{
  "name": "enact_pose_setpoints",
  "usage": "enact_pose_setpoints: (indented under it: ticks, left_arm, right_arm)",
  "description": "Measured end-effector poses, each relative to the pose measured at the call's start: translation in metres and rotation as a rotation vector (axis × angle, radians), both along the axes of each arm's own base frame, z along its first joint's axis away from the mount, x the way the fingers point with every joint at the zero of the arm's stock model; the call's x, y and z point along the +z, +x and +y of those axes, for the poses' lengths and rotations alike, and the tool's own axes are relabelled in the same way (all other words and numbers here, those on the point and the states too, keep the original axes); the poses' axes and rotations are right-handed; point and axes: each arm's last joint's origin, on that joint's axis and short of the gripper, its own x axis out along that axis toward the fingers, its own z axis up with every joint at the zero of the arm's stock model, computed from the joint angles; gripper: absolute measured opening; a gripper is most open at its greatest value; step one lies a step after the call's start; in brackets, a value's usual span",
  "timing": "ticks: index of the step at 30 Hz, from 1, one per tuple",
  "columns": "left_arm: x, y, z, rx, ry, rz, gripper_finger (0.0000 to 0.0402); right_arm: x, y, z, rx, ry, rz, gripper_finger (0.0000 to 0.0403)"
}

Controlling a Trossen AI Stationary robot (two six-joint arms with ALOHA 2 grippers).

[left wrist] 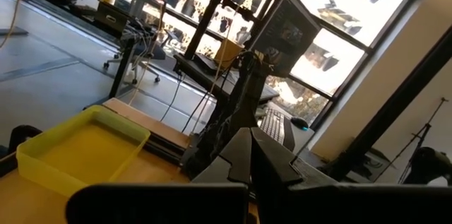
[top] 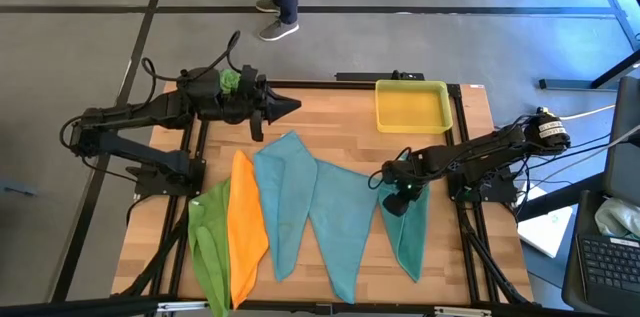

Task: Fold microfiber towels
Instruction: Fold the right blue microfiber towel

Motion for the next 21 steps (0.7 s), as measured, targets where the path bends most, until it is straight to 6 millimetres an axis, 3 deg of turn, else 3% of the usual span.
enact_pose_setpoints:
  ticks: [16,21]
  left_arm:
    - [0.000,0.000,-0.002,-0.009,0.001,0.002,0.0000]
    - [-0.002,0.000,-0.002,-0.009,-0.002,0.025,0.0000]
  right_arm:
    - [0.018,0.002,0.001,-0.017,0.037,-0.137,0.0186]
    - [0.015,-0.004,-0.001,-0.017,-0.016,-0.080,0.0186]
